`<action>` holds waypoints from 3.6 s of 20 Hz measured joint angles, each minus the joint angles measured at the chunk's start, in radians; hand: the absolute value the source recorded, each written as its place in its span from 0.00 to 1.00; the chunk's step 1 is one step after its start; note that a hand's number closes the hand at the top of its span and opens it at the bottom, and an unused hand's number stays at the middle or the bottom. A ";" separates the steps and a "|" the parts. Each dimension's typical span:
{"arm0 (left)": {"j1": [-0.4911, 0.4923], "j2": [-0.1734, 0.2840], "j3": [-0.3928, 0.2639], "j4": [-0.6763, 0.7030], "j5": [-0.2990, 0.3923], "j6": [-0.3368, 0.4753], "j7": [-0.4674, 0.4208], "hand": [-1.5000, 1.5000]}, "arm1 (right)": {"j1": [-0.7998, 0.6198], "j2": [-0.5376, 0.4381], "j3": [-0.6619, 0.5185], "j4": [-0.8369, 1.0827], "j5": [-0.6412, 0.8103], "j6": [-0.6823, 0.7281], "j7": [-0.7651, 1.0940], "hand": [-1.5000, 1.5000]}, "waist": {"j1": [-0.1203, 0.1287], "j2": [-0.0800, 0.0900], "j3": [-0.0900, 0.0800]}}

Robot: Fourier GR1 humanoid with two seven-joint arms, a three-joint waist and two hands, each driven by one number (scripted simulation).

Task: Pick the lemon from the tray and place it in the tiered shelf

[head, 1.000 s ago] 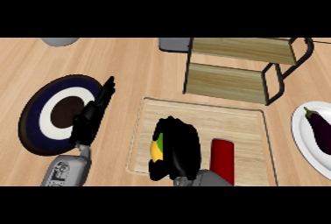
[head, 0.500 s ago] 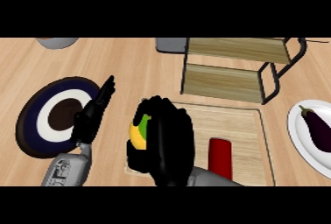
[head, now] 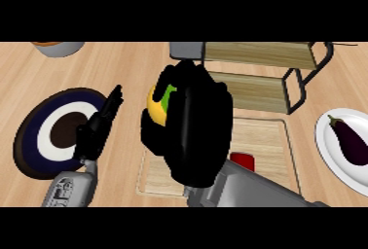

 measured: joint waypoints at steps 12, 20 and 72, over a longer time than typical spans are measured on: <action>0.027 -0.003 -0.008 -0.009 -0.003 -0.003 -0.022 0.50 | -0.219 0.002 -0.206 0.054 0.116 0.151 0.000 1.00 | 0.000 0.004 0.001; 0.021 0.004 0.003 -0.011 0.004 -0.009 -0.020 0.50 | -0.315 0.006 -0.362 0.111 0.190 0.231 -0.049 1.00 | -0.006 0.010 0.002; 0.016 -0.009 0.009 -0.036 -0.010 -0.004 0.003 0.50 | -0.155 -0.118 -0.782 0.411 0.288 -0.196 -0.300 0.00 | -0.009 0.015 0.003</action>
